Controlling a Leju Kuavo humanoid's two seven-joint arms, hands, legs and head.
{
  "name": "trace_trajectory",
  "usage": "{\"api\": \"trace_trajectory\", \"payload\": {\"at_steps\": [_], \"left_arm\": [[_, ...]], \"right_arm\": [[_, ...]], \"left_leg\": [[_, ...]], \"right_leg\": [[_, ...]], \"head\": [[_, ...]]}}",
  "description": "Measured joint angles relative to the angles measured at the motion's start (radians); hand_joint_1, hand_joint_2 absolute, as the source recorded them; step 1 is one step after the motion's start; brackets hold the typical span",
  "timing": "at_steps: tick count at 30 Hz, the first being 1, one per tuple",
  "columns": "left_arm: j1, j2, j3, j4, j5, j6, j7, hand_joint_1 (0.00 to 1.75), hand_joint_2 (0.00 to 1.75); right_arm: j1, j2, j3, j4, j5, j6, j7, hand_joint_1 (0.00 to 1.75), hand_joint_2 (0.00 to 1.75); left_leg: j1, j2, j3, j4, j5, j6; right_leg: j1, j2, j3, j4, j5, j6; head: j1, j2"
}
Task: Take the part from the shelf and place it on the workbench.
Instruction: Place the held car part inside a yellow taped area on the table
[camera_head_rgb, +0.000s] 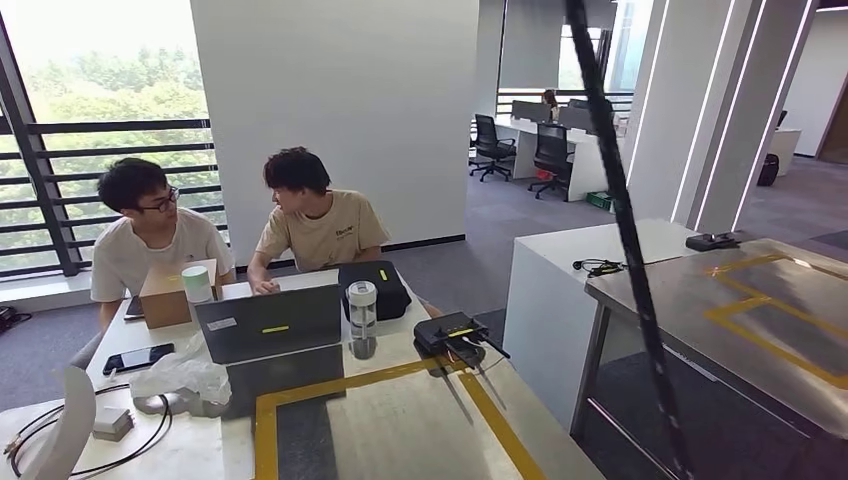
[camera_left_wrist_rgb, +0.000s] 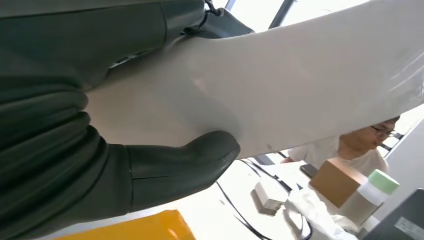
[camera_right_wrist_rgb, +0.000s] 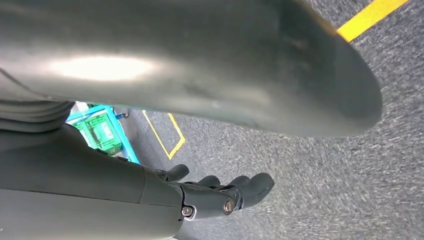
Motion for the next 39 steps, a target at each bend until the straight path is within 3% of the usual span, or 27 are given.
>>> {"api": "trace_trajectory", "payload": {"at_steps": [3, 8, 12, 24, 28, 35, 39], "left_arm": [[-0.066, -0.039, -0.039, 0.105, -0.057, 0.029, -0.020, 1.75, 1.75], [-0.083, -0.119, -0.133, 0.199, -0.139, 0.049, -0.014, 1.75, 1.75], [-0.052, -0.161, -0.203, 0.234, -0.159, 0.045, -0.006, 0.00, 1.75], [0.004, -0.180, -0.285, 0.254, -0.153, 0.030, 0.008, 0.00, 1.75], [0.009, -0.179, -0.292, 0.256, -0.136, 0.027, 0.030, 0.00, 0.00], [0.068, -0.146, -0.296, 0.192, -0.104, 0.046, 0.209, 0.00, 0.00], [0.169, -0.122, -0.283, 0.021, -0.066, 0.063, 0.304, 0.00, 0.00]], "right_arm": [[0.000, -0.001, 0.000, 0.000, 0.001, -0.001, 0.000, 0.00, 0.00], [0.004, -0.001, 0.000, 0.000, 0.002, -0.007, 0.000, 0.00, 0.00], [0.011, -0.001, 0.000, 0.000, 0.003, -0.015, 0.000, 0.00, 0.00], [0.018, -0.001, 0.000, 0.000, 0.009, -0.016, 0.000, 0.00, 0.00], [0.018, -0.001, 0.000, 0.000, 0.009, -0.016, 0.000, 0.00, 0.00], [0.019, -0.003, 0.000, 0.000, 0.011, -0.017, 0.000, 0.00, 0.00], [0.018, -0.004, 0.000, 0.000, 0.005, -0.020, 0.000, 0.00, 0.00]], "left_leg": [[-0.001, 0.000, 0.000, 0.001, 0.002, 0.003], [-0.003, 0.001, 0.000, 0.001, 0.003, 0.005], [-0.003, 0.001, 0.001, 0.001, 0.003, 0.005], [-0.002, 0.001, 0.002, -0.002, 0.003, 0.004], [-0.002, 0.001, 0.002, -0.002, 0.003, 0.004], [-0.003, 0.001, 0.001, -0.001, 0.002, 0.005], [0.001, 0.004, 0.015, -0.028, 0.013, 0.023]], "right_leg": [[-0.001, 0.000, 0.001, -0.002, 0.002, 0.012], [-0.003, 0.001, 0.001, -0.002, 0.004, 0.019], [-0.003, 0.001, 0.001, -0.001, 0.003, 0.021], [-0.001, 0.001, -0.001, 0.001, 0.001, 0.021], [-0.001, 0.001, 0.000, 0.001, 0.001, 0.021], [-0.002, 0.001, 0.000, -0.002, 0.001, 0.021], [-0.004, 0.000, 0.001, 0.005, -0.010, 0.035]], "head": [[0.000, 0.000], [-0.001, 0.000], [-0.001, 0.000], [-0.002, 0.000], [-0.002, 0.000], [-0.002, 0.000], [-0.003, 0.000]]}}
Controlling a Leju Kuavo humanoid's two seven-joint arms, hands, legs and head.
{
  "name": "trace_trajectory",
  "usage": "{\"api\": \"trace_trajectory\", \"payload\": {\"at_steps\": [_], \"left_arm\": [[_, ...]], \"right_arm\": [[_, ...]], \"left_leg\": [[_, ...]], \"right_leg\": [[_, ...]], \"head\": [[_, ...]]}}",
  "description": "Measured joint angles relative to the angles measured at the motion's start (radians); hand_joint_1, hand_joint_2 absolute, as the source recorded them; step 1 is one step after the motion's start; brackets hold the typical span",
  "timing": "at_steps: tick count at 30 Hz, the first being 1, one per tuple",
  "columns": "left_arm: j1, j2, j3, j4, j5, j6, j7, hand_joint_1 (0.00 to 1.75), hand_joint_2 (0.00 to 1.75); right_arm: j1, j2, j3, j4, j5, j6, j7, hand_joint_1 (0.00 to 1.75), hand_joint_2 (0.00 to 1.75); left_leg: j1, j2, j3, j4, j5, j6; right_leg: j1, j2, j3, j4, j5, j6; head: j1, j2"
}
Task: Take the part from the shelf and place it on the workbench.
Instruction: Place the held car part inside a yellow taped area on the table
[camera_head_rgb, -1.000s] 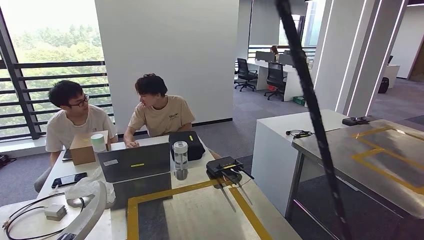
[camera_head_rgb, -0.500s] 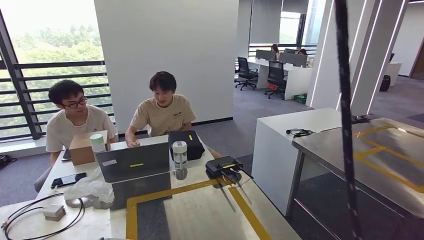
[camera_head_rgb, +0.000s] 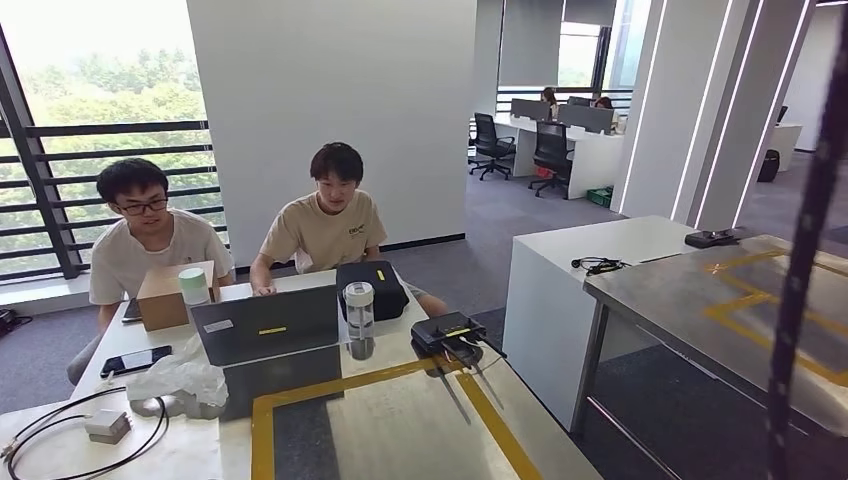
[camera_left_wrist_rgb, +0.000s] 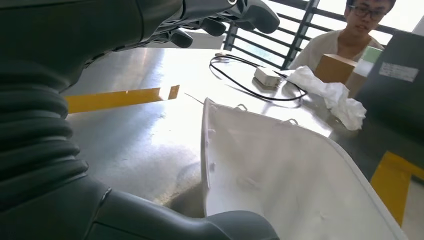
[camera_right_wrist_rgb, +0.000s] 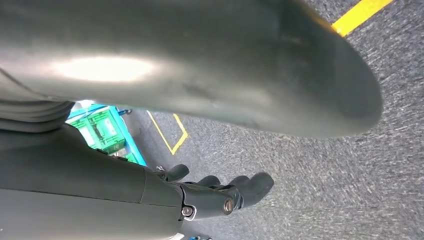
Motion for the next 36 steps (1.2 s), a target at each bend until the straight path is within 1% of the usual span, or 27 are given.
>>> {"api": "trace_trajectory", "payload": {"at_steps": [1, 2, 4, 5, 6, 7, 9, 10, 11, 14, 15, 16, 18, 19, 20, 21, 22, 24, 25, 26, 28, 30, 31, 32, 34, 35, 36], "left_arm": [[0.023, 0.002, 0.006, -0.048, 0.004, 0.002, 0.015, 0.00, 0.00], [0.043, 0.003, 0.012, -0.087, 0.006, 0.003, 0.025, 0.00, 0.00], [0.075, 0.007, 0.018, -0.146, 0.008, 0.003, 0.036, 0.00, 0.00], [0.089, 0.008, 0.020, -0.166, 0.009, 0.003, 0.038, 0.00, 0.00], [0.099, 0.010, 0.020, -0.184, 0.009, 0.002, 0.039, 0.00, 0.00], [0.107, 0.011, 0.021, -0.201, 0.009, 0.002, 0.040, 0.00, 0.00], [0.114, 0.014, 0.023, -0.226, 0.009, 0.001, 0.042, 0.00, 0.00], [0.116, 0.016, 0.025, -0.237, 0.009, 0.000, 0.042, 0.00, 0.00], [0.118, 0.018, 0.027, -0.247, 0.009, 0.000, 0.043, 0.00, 0.00], [0.129, 0.023, 0.035, -0.270, 0.014, 0.002, 0.043, 0.00, 0.00], [0.136, 0.024, 0.039, -0.278, 0.021, 0.006, 0.043, 0.00, 0.00], [0.146, 0.025, 0.045, -0.293, 0.030, 0.012, 0.043, 0.00, 0.00], [0.177, 0.024, 0.061, -0.345, 0.053, 0.034, 0.042, 0.00, 0.00], [0.198, 0.022, 0.070, -0.382, 0.064, 0.049, 0.036, 0.00, 0.00], [0.221, 0.019, 0.080, -0.422, 0.075, 0.065, 0.026, 0.00, 0.00], [0.244, 0.015, 0.090, -0.466, 0.086, 0.083, 0.011, 0.00, 0.00], [0.265, 0.010, 0.099, -0.510, 0.095, 0.101, -0.007, 0.00, 0.00], [0.297, -0.001, 0.113, -0.601, 0.103, 0.133, -0.043, 0.00, 0.00], [0.309, -0.007, 0.119, -0.645, 0.104, 0.146, -0.059, 0.00, 0.00], [0.322, -0.011, 0.124, -0.687, 0.108, 0.159, -0.074, 0.00, 0.00], [0.350, -0.017, 0.134, -0.762, 0.126, 0.185, -0.102, 0.00, 0.00], [0.375, -0.021, 0.144, -0.818, 0.152, 0.209, -0.128, 0.00, 0.00], [0.386, -0.024, 0.146, -0.841, 0.166, 0.217, -0.139, 0.00, 0.00], [0.396, -0.027, 0.148, -0.860, 0.181, 0.221, -0.150, 0.00, 0.00], [0.417, -0.031, 0.151, -0.891, 0.214, 0.224, -0.168, 0.00, 0.00], [0.427, -0.032, 0.152, -0.903, 0.227, 0.224, -0.176, 0.00, 0.00], [0.436, -0.032, 0.152, -0.915, 0.237, 0.224, -0.182, 0.00, 0.00]], "right_arm": [[0.000, 0.000, 0.000, 0.000, -0.002, -0.001, 0.000, 0.00, 0.00], [-0.001, -0.001, 0.000, 0.000, -0.003, -0.002, -0.001, 0.00, 0.00], [0.000, -0.001, 0.000, 0.000, -0.004, -0.004, -0.001, 0.00, 0.00], [0.001, -0.001, 0.000, 0.000, -0.004, -0.005, 0.000, 0.00, 0.00], [0.001, -0.001, 0.000, 0.000, -0.004, -0.006, 0.001, 0.00, 0.00], [0.001, -0.002, 0.000, 0.000, -0.004, -0.007, 0.002, 0.00, 0.00], [-0.001, -0.002, 0.000, 0.000, -0.004, -0.009, 0.003, 0.00, 0.00], [-0.003, -0.002, 0.000, 0.001, -0.004, -0.009, 0.003, 0.00, 0.00], [-0.003, -0.001, 0.000, 0.001, -0.004, -0.009, 0.002, 0.00, 0.00], [-0.002, -0.001, -0.001, 0.001, -0.006, -0.010, 0.002, 0.00, 0.00], [-0.003, -0.001, -0.001, 0.001, -0.007, -0.010, 0.002, 0.00, 0.00], [-0.003, -0.001, -0.002, 0.001, -0.009, -0.010, 0.001, 0.00, 0.00], [-0.002, -0.001, -0.002, 0.001, -0.014, -0.010, 0.000, 0.00, 0.00], [-0.001, -0.001, -0.003, 0.001, -0.016, -0.010, 0.000, 0.00, 0.00], [0.000, -0.001, -0.004, 0.001, -0.019, -0.011, 0.000, 0.00, 0.00], [0.001, -0.001, -0.005, 0.001, -0.022, -0.011, 0.000, 0.00, 0.00], [0.001, 0.000, -0.006, 0.001, -0.025, -0.012, 0.000, 0.00, 0.00], [0.001, 0.003, -0.010, 0.001, -0.028, -0.013, 0.000, 0.00, 0.00], [0.000, 0.005, -0.011, 0.001, -0.029, -0.013, 0.000, 0.00, 0.00], [-0.001, 0.008, -0.012, 0.001, -0.029, -0.013, 0.000, 0.00, 0.00], [-0.002, 0.010, -0.012, 0.001, -0.026, -0.013, 0.000, 0.00, 0.00], [-0.002, 0.012, -0.012, 0.001, -0.023, -0.012, 0.000, 0.00, 0.00], [-0.002, 0.013, -0.012, 0.001, -0.022, -0.012, 0.001, 0.00, 0.00], [-0.003, 0.013, -0.012, 0.001, -0.019, -0.012, 0.002, 0.00, 0.00], [-0.004, 0.012, -0.012, 0.001, -0.014, -0.013, 0.003, 0.00, 0.00], [-0.005, 0.010, -0.012, 0.001, -0.012, -0.013, 0.003, 0.00, 0.00], [-0.004, 0.010, -0.012, 0.001, -0.011, -0.013, 0.003, 0.00, 0.00]], "left_leg": [[0.004, 0.002, 0.003, -0.009, 0.004, 0.002], [0.005, 0.004, 0.004, -0.012, 0.007, 0.003], [0.006, 0.005, 0.000, -0.010, 0.008, 0.002], [0.008, 0.006, -0.003, -0.007, 0.009, 0.000], [0.011, 0.006, -0.008, -0.002, 0.010, -0.004], [0.015, 0.005, -0.014, 0.005, 0.011, -0.010], [0.023, 0.003, -0.031, 0.028, 0.010, -0.029], [0.025, 0.002, -0.038, 0.039, 0.009, -0.039], [0.024, 0.000, -0.044, 0.045, 0.009, -0.048], [0.024, -0.001, -0.052, 0.041, 0.018, -0.067], [0.025, 0.001, -0.058, 0.052, 0.005, -0.071], [0.025, 0.003, -0.072, 0.083, -0.024, -0.074], [0.025, 0.009, -0.109, 0.206, -0.119, -0.076], [0.024, 0.010, -0.126, 0.275, -0.161, -0.075], [0.023, 0.010, -0.132, 0.324, -0.189, -0.072], [0.020, 0.010, -0.120, 0.337, -0.199, -0.067], [0.016, 0.010, -0.087, 0.307, -0.190, -0.059], [0.004, 0.010, 0.016, 0.165, -0.157, -0.034], [-0.002, 0.012, 0.058, 0.100, -0.142, -0.024], [-0.009, 0.013, 0.082, 0.059, -0.133, -0.017], [-0.018, 0.015, 0.089, 0.040, -0.121, -0.012], [-0.014, 0.017, 0.087, 0.025, -0.103, -0.007], [-0.011, 0.018, 0.084, 0.018, -0.090, -0.002], [-0.008, 0.019, 0.077, 0.013, -0.078, 0.002], [-0.008, 0.019, 0.051, 0.015, -0.058, 0.007], [-0.008, 0.020, 0.036, 0.018, -0.049, 0.006], [-0.007, 0.020, 0.020, 0.022, -0.040, 0.005]], "right_leg": [[0.001, -0.001, -0.016, 0.038, -0.025, 0.001], [-0.001, -0.002, -0.045, 0.098, -0.059, 0.002], [-0.004, -0.003, -0.116, 0.241, -0.121, 0.006], [-0.007, -0.003, -0.137, 0.279, -0.126, 0.009], [-0.011, -0.003, -0.139, 0.277, -0.110, 0.013], [-0.016, -0.003, -0.121, 0.232, -0.078, 0.018], [-0.025, -0.003, -0.070, 0.106, -0.014, 0.029], [-0.026, -0.002, -0.058, 0.069, 0.004, 0.026], [-0.024, 0.000, -0.058, 0.057, 0.011, 0.018], [-0.021, -0.001, -0.079, 0.071, 0.025, -0.018], [-0.022, -0.002, -0.086, 0.071, 0.033, -0.027], [-0.022, -0.004, -0.093, 0.071, 0.041, -0.035], [-0.018, -0.005, -0.109, 0.072, 0.056, -0.044], [-0.015, -0.005, -0.117, 0.072, 0.062, -0.046], [-0.011, -0.005, -0.125, 0.073, 0.068, -0.048], [-0.007, -0.005, -0.133, 0.073, 0.074, -0.048], [-0.002, -0.005, -0.139, 0.073, 0.079, -0.049], [0.003, -0.007, -0.146, 0.073, 0.087, -0.048], [0.005, -0.007, -0.148, 0.072, 0.092, -0.045], [0.004, -0.009, -0.148, 0.071, 0.096, -0.041], [0.000, -0.009, -0.148, 0.067, 0.105, -0.028], [-0.003, -0.009, -0.150, 0.070, 0.101, -0.015], [-0.002, -0.009, -0.156, 0.087, 0.078, -0.010], [-0.002, -0.008, -0.168, 0.124, 0.039, -0.005], [-0.002, -0.007, -0.200, 0.239, -0.053, 0.002], [-0.002, -0.007, -0.209, 0.291, -0.078, 0.005], [-0.003, -0.007, -0.206, 0.318, -0.080, 0.008]], "head": [[0.001, 0.000], [0.002, 0.000], [0.004, 0.000], [0.004, 0.000], [0.004, 0.000], [0.004, 0.000], [0.005, 0.000], [0.005, 0.000], [0.005, 0.000], [0.001, 0.000], [-0.001, 0.000], [-0.002, 0.000], [-0.005, 0.000], [-0.005, 0.000], [-0.006, 0.000], [-0.006, 0.000], [-0.006, 0.000], [-0.006, 0.000], [-0.005, 0.000], [-0.004, 0.000], [-0.003, 0.000], [-0.004, 0.000], [-0.003, 0.000], [-0.002, 0.000], [0.001, 0.000], [0.001, 0.000], [0.002, 0.000]]}}
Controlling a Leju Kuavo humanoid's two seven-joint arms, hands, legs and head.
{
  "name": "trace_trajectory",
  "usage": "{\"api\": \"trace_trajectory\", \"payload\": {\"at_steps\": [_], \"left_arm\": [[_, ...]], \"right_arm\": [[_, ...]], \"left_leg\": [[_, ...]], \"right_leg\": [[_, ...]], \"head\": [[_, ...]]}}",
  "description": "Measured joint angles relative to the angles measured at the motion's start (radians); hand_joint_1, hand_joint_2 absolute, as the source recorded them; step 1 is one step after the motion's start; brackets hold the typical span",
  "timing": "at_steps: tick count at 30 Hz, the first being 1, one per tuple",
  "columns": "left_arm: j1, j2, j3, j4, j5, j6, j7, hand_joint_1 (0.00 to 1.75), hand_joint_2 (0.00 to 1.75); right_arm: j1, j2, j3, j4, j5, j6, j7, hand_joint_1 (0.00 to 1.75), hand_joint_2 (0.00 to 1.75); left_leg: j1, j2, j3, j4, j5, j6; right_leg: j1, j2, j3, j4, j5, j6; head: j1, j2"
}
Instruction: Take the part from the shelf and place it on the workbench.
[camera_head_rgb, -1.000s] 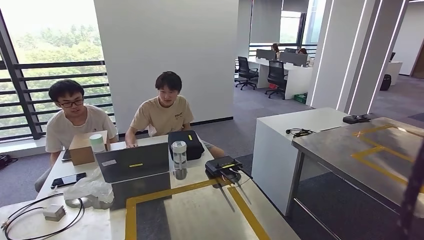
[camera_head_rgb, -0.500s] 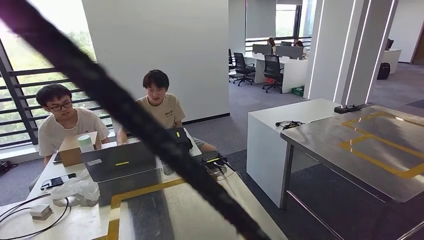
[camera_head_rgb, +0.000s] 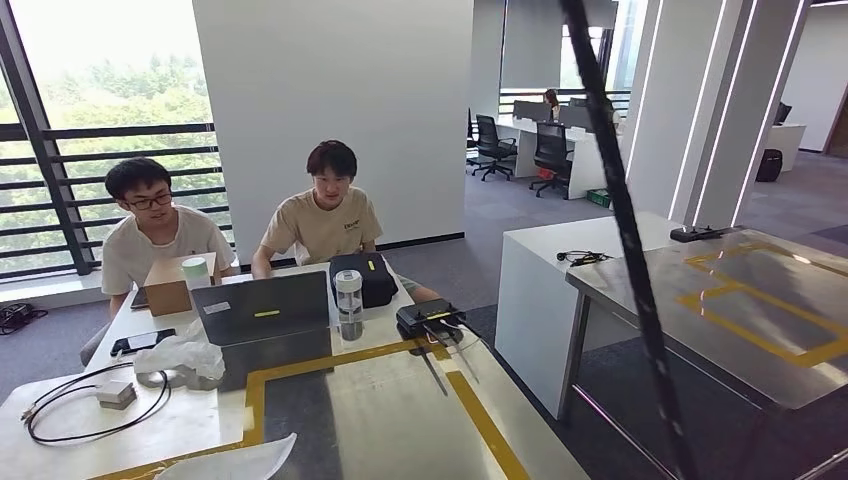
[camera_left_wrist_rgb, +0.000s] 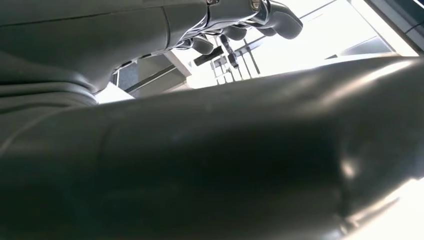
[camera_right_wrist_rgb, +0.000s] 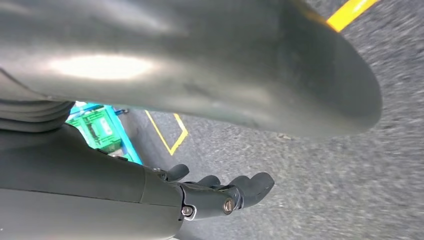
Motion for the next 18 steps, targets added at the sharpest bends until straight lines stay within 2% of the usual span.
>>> {"api": "trace_trajectory", "payload": {"at_steps": [1, 2, 3, 4, 5, 6, 8, 9, 10, 11, 13, 14, 15, 16, 17, 18], "left_arm": [[0.007, 0.000, 0.000, -0.011, 0.007, 0.001, -0.005, 0.00, 0.00], [0.015, -0.001, 0.001, -0.022, 0.016, 0.003, -0.012, 0.00, 0.00], [0.022, -0.001, 0.002, -0.033, 0.027, 0.007, -0.019, 0.00, 0.00], [0.028, -0.003, 0.005, -0.044, 0.042, 0.012, -0.028, 0.00, 0.00], [0.034, -0.004, 0.009, -0.054, 0.059, 0.018, -0.037, 0.00, 0.00], [0.039, -0.006, 0.013, -0.061, 0.078, 0.022, -0.044, 0.00, 0.00], [0.046, -0.008, 0.023, -0.069, 0.147, 0.009, -0.055, 0.00, 0.00], [0.049, -0.008, 0.031, -0.069, 0.205, -0.010, -0.059, 0.00, 0.00], [0.052, -0.009, 0.045, -0.066, 0.275, -0.037, -0.066, 0.00, 0.00], [0.054, -0.009, 0.064, -0.058, 0.343, -0.062, -0.074, 0.00, 0.00], [0.050, -0.012, 0.116, -0.018, 0.453, -0.111, -0.083, 0.00, 0.00], [0.044, -0.013, 0.152, 0.022, 0.505, -0.145, -0.080, 0.00, 0.00], [0.034, -0.014, 0.192, 0.075, 0.551, -0.186, -0.073, 0.00, 0.00], [0.018, -0.014, 0.236, 0.152, 0.584, -0.226, -0.066, 0.00, 0.00], [-0.005, -0.012, 0.282, 0.249, 0.597, -0.259, -0.063, 0.00, 0.00], [-0.033, -0.006, 0.323, 0.357, 0.591, -0.280, -0.062, 0.00, 0.00]], "right_arm": [[0.000, 0.000, 0.000, 0.000, 0.001, 0.000, 0.000, 0.00, 0.00], [0.000, -0.001, 0.000, 0.000, 0.003, 0.000, 0.000, 0.00, 0.00], [-0.002, -0.001, 0.000, 0.000, 0.004, 0.000, 0.000, 0.00, 0.00], [-0.004, -0.002, 0.000, 0.000, 0.005, 0.000, 0.000, 0.00, 0.00], [-0.005, -0.002, 0.000, 0.000, 0.007, 0.001, 0.000, 0.00, 0.00], [-0.006, -0.002, 0.000, 0.000, 0.008, 0.002, 0.000, 0.00, 0.00], [-0.005, -0.002, 0.000, 0.000, 0.013, 0.004, 0.000, 0.00, 0.00], [-0.006, -0.002, 0.000, 0.000, 0.017, 0.005, -0.001, 0.00, 0.00], [-0.007, -0.002, 0.000, 0.000, 0.021, 0.006, -0.002, 0.00, 0.00], [-0.008, -0.003, 0.001, 0.000, 0.025, 0.009, -0.003, 0.00, 0.00], [-0.009, -0.004, 0.002, 0.000, 0.034, 0.016, -0.003, 0.00, 0.00], [-0.009, -0.005, 0.002, 0.000, 0.039, 0.018, -0.003, 0.00, 0.00], [-0.009, -0.007, 0.003, 0.000, 0.042, 0.020, -0.003, 0.00, 0.00], [-0.009, -0.008, 0.003, 0.000, 0.045, 0.021, -0.003, 0.00, 0.00], [-0.009, -0.009, 0.003, 0.000, 0.048, 0.023, -0.003, 0.00, 0.00], [-0.010, -0.010, 0.003, 0.000, 0.050, 0.025, -0.003, 0.00, 0.00]], "left_leg": [[0.001, 0.000, -0.016, 0.005, 0.009, -0.002], [0.002, 0.000, -0.033, 0.011, 0.018, -0.005], [0.004, 0.000, -0.049, 0.018, 0.026, -0.010], [0.004, 0.000, -0.062, 0.027, 0.034, -0.015], [0.003, 0.000, -0.069, 0.033, 0.040, -0.021], [0.003, 0.000, -0.071, 0.036, 0.046, -0.027], [0.002, 0.000, -0.073, 0.032, 0.061, -0.039], [0.003, -0.002, -0.078, 0.033, 0.058, -0.044], [0.005, -0.003, -0.086, 0.044, 0.036, -0.051], [0.007, -0.004, -0.096, 0.074, -0.006, -0.057], [0.012, -0.004, -0.114, 0.180, -0.116, -0.069], [0.014, -0.004, -0.118, 0.239, -0.149, -0.074], [0.016, -0.004, -0.114, 0.283, -0.155, -0.077], [0.017, -0.004, -0.098, 0.298, -0.138, -0.077], [0.017, -0.004, -0.066, 0.280, -0.110, -0.075], [0.017, -0.005, -0.018, 0.229, -0.086, -0.071]], "right_leg": [[-0.001, 0.000, 0.020, -0.007, 0.019, 0.002], [-0.002, 0.000, 0.058, -0.048, 0.049, 0.003], [-0.003, 0.000, 0.106, -0.115, 0.066, 0.004], [-0.001, 0.001, 0.152, -0.180, 0.072, 0.001], [0.001, 0.002, 0.183, -0.231, 0.069, -0.005], [0.003, 0.004, 0.196, -0.257, 0.060, -0.014], [0.006, 0.003, 0.188, -0.263, 0.070, -0.034], [0.005, 0.000, 0.181, -0.264, 0.079, -0.042], [0.003, -0.003, 0.170, -0.267, 0.091, -0.050], [0.001, -0.006, 0.157, -0.269, 0.105, -0.056], [0.001, -0.009, 0.127, -0.269, 0.131, -0.062], [0.001, -0.010, 0.110, -0.268, 0.144, -0.061], [0.002, -0.011, 0.093, -0.268, 0.158, -0.060], [0.002, -0.011, 0.076, -0.267, 0.171, -0.058], [0.002, -0.012, 0.059, -0.266, 0.185, -0.056], [0.002, -0.012, 0.044, -0.266, 0.199, -0.054]], "head": [[0.000, 0.000], [0.001, 0.000], [0.001, 0.000], [0.002, 0.000], [0.002, 0.000], [0.002, 0.000], [0.000, 0.000], [-0.001, -0.001], [-0.002, -0.001], [-0.003, -0.001], [-0.006, 0.000], [-0.006, 0.000], [-0.007, 0.000], [-0.007, 0.000], [-0.008, 0.000], [-0.008, 0.000]]}}
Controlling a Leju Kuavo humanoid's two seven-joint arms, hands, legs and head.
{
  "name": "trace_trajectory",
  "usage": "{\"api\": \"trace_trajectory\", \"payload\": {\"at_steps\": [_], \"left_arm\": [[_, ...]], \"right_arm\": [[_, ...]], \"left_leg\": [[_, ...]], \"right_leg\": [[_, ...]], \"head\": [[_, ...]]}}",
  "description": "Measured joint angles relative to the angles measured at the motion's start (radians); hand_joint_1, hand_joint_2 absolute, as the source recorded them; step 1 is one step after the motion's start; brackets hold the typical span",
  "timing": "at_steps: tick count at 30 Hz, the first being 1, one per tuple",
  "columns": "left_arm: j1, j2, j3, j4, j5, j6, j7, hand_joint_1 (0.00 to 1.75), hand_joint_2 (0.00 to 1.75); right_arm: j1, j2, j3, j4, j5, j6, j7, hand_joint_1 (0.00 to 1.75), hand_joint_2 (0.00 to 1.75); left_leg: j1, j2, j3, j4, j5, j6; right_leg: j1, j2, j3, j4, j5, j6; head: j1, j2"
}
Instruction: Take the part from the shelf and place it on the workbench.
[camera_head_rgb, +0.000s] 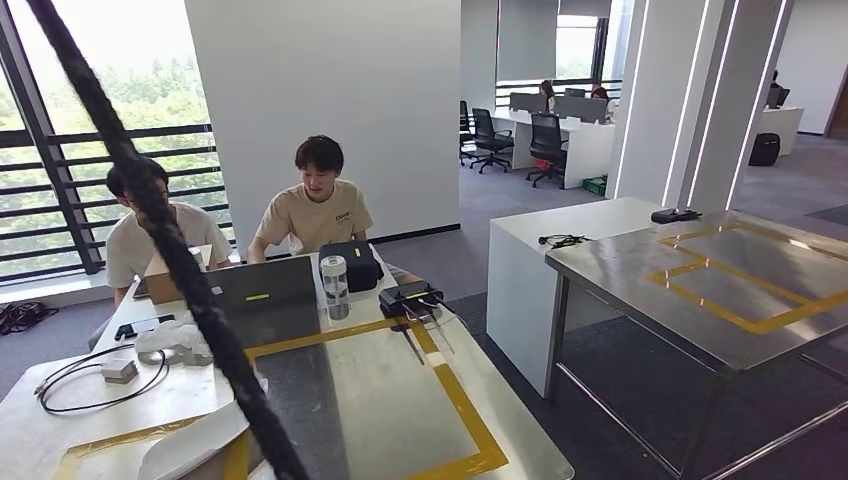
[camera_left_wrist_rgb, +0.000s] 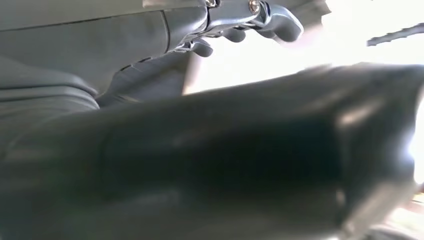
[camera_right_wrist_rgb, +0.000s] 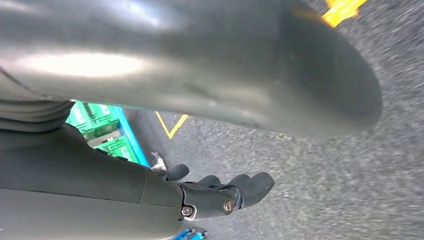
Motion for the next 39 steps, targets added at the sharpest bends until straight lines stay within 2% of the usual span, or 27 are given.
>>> {"api": "trace_trajectory", "payload": {"at_steps": [2, 4, 6, 7, 9, 11, 12, 13, 14, 15, 16, 18, 19, 21, 22, 24, 26, 27, 28, 29, 31, 32, 34, 36, 37, 38, 39], "left_arm": [[-0.058, 0.020, 0.075, 0.233, -0.021, -0.027, -0.002, 0.00, 0.00], [-0.098, 0.039, 0.143, 0.449, -0.021, -0.041, 0.030, 0.00, 0.00], [-0.115, 0.049, 0.202, 0.631, -0.012, -0.037, 0.137, 0.00, 0.00], [-0.116, 0.051, 0.227, 0.705, -0.010, -0.030, 0.213, 0.00, 0.00], [-0.103, 0.050, 0.261, 0.821, -0.018, -0.003, 0.362, 0.00, 0.00], [-0.087, 0.043, 0.275, 0.902, -0.027, 0.026, 0.489, 0.00, 0.00], [-0.083, 0.037, 0.282, 0.939, -0.027, 0.035, 0.543, 0.00, 0.00], [-0.080, 0.029, 0.289, 0.969, -0.024, 0.039, 0.585, 0.00, 0.00], [-0.077, 0.021, 0.297, 0.994, -0.022, 0.040, 0.615, 0.00, 0.00], [-0.075, 0.013, 0.302, 1.014, -0.023, 0.037, 0.635, 0.00, 0.00], [-0.073, 0.005, 0.305, 1.030, -0.027, 0.032, 0.651, 0.00, 0.00], [-0.073, -0.007, 0.307, 1.056, -0.037, 0.017, 0.668, 0.00, 0.00], [-0.073, -0.011, 0.308, 1.065, -0.041, 0.008, 0.670, 0.00, 0.00], [-0.072, -0.012, 0.308, 1.078, -0.049, -0.009, 0.658, 0.00, 0.00], [-0.072, -0.011, 0.308, 1.082, -0.053, -0.020, 0.644, 0.00, 0.00], [-0.071, -0.008, 0.308, 1.089, -0.068, -0.048, 0.603, 0.00, 0.00], [-0.074, -0.003, 0.307, 1.093, -0.087, -0.084, 0.555, 0.00, 0.00], [-0.076, 0.000, 0.307, 1.095, -0.096, -0.101, 0.535, 0.00, 0.00], [-0.079, 0.003, 0.306, 1.097, -0.105, -0.118, 0.518, 0.00, 0.00], [-0.083, 0.006, 0.302, 1.098, -0.115, -0.137, 0.505, 0.00, 0.00], [-0.097, 0.012, 0.288, 1.101, -0.145, -0.177, 0.484, 0.00, 0.00], [-0.108, 0.014, 0.277, 1.102, -0.159, -0.191, 0.481, 0.00, 0.00], [-0.130, 0.015, 0.259, 1.104, -0.176, -0.204, 0.481, 0.00, 0.00], [-0.141, 0.016, 0.245, 1.109, -0.181, -0.208, 0.484, 0.00, 0.00], [-0.144, 0.016, 0.240, 1.111, -0.182, -0.209, 0.484, 0.00, 0.00], [-0.145, 0.017, 0.237, 1.113, -0.183, -0.210, 0.484, 0.00, 0.00], [-0.145, 0.017, 0.235, 1.115, -0.184, -0.210, 0.484, 0.00, 0.00]], "right_arm": [[-0.002, -0.001, 0.000, 0.000, 0.004, 0.006, 0.000, 0.00, 0.00], [-0.003, -0.003, 0.000, 0.000, 0.007, 0.011, 0.000, 0.00, 0.00], [0.000, -0.007, 0.001, 0.000, 0.009, 0.014, -0.001, 0.00, 0.00], [0.003, -0.009, 0.001, 0.000, 0.009, 0.016, -0.002, 0.00, 0.00], [0.007, -0.015, 0.001, 0.000, 0.009, 0.021, 0.000, 0.00, 0.00], [0.007, -0.023, 0.001, 0.000, 0.006, 0.023, 0.003, 0.00, 0.00], [0.006, -0.027, 0.001, 0.000, 0.002, 0.022, 0.003, 0.00, 0.00], [0.006, -0.030, 0.001, 0.000, -0.004, 0.019, 0.003, 0.00, 0.00], [0.006, -0.032, 0.000, 0.000, -0.011, 0.015, 0.003, 0.00, 0.00], [0.006, -0.033, -0.001, 0.000, -0.017, 0.012, 0.005, 0.00, 0.00], [0.004, -0.035, -0.002, 0.000, -0.022, 0.009, 0.007, 0.00, 0.00], [0.001, -0.036, -0.003, 0.000, -0.025, 0.007, 0.010, 0.00, 0.00], [0.000, -0.037, -0.003, 0.000, -0.025, 0.006, 0.010, 0.00, 0.00], [0.001, -0.037, -0.003, 0.000, -0.025, 0.003, 0.009, 0.00, 0.00], [0.000, -0.037, -0.003, 0.000, -0.025, 0.001, 0.009, 0.00, 0.00], [0.000, -0.036, -0.003, 0.000, -0.025, -0.004, 0.009, 0.00, 0.00], [0.000, -0.036, -0.004, 0.000, -0.023, -0.008, 0.011, 0.00, 0.00], [0.000, -0.036, -0.004, 0.000, -0.022, -0.009, 0.011, 0.00, 0.00], [0.000, -0.036, -0.004, 0.000, -0.020, -0.009, 0.011, 0.00, 0.00], [0.000, -0.036, -0.004, 0.000, -0.017, -0.008, 0.011, 0.00, 0.00], [-0.003, -0.036, -0.005, 0.000, -0.012, -0.007, 0.011, 0.00, 0.00], [-0.004, -0.036, -0.005, 0.000, -0.010, -0.007, 0.011, 0.00, 0.00], [-0.009, -0.037, -0.005, 0.000, -0.008, -0.007, 0.009, 0.00, 0.00], [-0.010, -0.037, -0.005, 0.000, -0.006, -0.007, 0.004, 0.00, 0.00], [-0.009, -0.037, -0.005, 0.000, -0.005, -0.007, 0.001, 0.00, 0.00], [-0.007, -0.037, -0.005, 0.000, -0.005, -0.007, 0.002, 0.00, 0.00], [-0.005, -0.037, -0.005, 0.000, -0.005, -0.007, 0.008, 0.00, 0.00]], "left_leg": [[-0.004, -0.001, 0.110, -0.150, -0.010, 0.011], [-0.010, -0.001, 0.161, -0.239, -0.035, 0.023], [-0.012, 0.001, 0.153, -0.250, -0.019, 0.039], [-0.011, 0.005, 0.146, -0.252, -0.008, 0.047], [-0.009, 0.012, 0.122, -0.255, 0.016, 0.062], [-0.011, 0.014, 0.091, -0.250, 0.038, 0.070], [-0.012, 0.013, 0.074, -0.245, 0.050, 0.071], [-0.013, 0.013, 0.056, -0.239, 0.060, 0.071], [-0.014, 0.012, 0.037, -0.231, 0.069, 0.071], [-0.014, 0.012, 0.018, -0.223, 0.077, 0.069], [-0.015, 0.011, 0.003, -0.214, 0.084, 0.066], [-0.016, 0.010, -0.014, -0.203, 0.098, 0.057], [-0.015, 0.010, -0.017, -0.203, 0.105, 0.052], [-0.014, 0.010, -0.018, -0.206, 0.119, 0.040], [-0.013, 0.008, -0.024, -0.201, 0.110, 0.033], [-0.010, 0.004, -0.048, -0.142, 0.037, 0.019], [-0.005, 0.003, -0.077, -0.022, -0.059, 0.007], [-0.002, 0.003, -0.082, 0.032, -0.081, 0.003], [0.001, 0.003, -0.075, 0.062, -0.079, 0.001], [0.003, 0.003, -0.052, 0.060, -0.058, 0.000], [0.007, 0.002, 0.042, -0.046, -0.013, 0.000], [0.006, 0.000, 0.099, -0.126, -0.012, 0.002], [0.000, -0.006, 0.162, -0.233, -0.028, 0.012], [-0.004, -0.006, 0.156, -0.250, -0.022, 0.030], [-0.005, -0.004, 0.149, -0.252, -0.014, 0.039], [-0.005, -0.001, 0.141, -0.252, -0.005, 0.049], [-0.005, 0.002, 0.131, -0.253, 0.006, 0.057]], "right_leg": [[0.002, 0.002, -0.020, 0.000, 0.024, 0.007], [0.000, 0.007, -0.024, -0.005, 0.046, 0.018], [-0.004, 0.013, -0.024, -0.013, 0.060, 0.032], [-0.005, 0.014, -0.029, -0.007, 0.048, 0.039], [-0.006, 0.014, -0.053, 0.060, -0.037, 0.046], [-0.004, 0.014, -0.080, 0.185, -0.136, 0.050], [-0.002, 0.014, -0.083, 0.237, -0.155, 0.050], [0.000, 0.014, -0.072, 0.263, -0.149, 0.049], [0.003, 0.014, -0.045, 0.253, -0.126, 0.047], [0.005, 0.014, 0.000, 0.207, -0.100, 0.043], [0.009, 0.014, 0.055, 0.136, -0.093, 0.038], [0.015, 0.015, 0.134, 0.016, -0.104, 0.026], [0.018, 0.015, 0.147, -0.012, -0.114, 0.021], [0.018, 0.013, 0.138, -0.022, -0.101, 0.011], [0.015, 0.012, 0.131, -0.023, -0.090, 0.004], [0.009, 0.008, 0.109, -0.027, -0.066, -0.007], [0.008, 0.006, 0.080, -0.027, -0.042, -0.009], [0.008, 0.005, 0.065, -0.026, -0.030, -0.007], [0.007, 0.003, 0.049, -0.025, -0.018, -0.005], [0.007, 0.002, 0.033, -0.024, -0.005, -0.003], [0.005, 0.000, 0.007, -0.022, 0.018, 0.006], [0.005, -0.001, -0.003, -0.020, 0.029, 0.011], [0.005, -0.003, -0.014, -0.023, 0.052, 0.024], [0.002, -0.002, -0.020, -0.031, 0.072, 0.036], [0.000, 0.001, -0.025, -0.027, 0.067, 0.042], [-0.001, 0.003, -0.034, -0.009, 0.043, 0.047], [-0.002, 0.005, -0.047, 0.029, 0.001, 0.050]], "head": [[0.001, 0.000], [0.002, 0.000], [0.001, 0.000], [0.002, 0.000], [0.004, -0.001], [0.007, -0.001], [0.007, -0.001], [0.008, -0.001], [0.009, -0.001], [0.009, -0.001], [0.010, -0.001], [0.011, -0.001], [0.010, -0.001], [0.009, -0.001], [0.009, -0.001], [0.007, -0.001], [0.004, -0.001], [0.003, -0.001], [0.003, -0.001], [0.002, -0.001], [0.002, -0.001], [0.002, -0.001], [0.003, -0.001], [0.004, -0.001], [0.004, -0.001], [0.006, -0.001], [0.007, -0.001]]}}
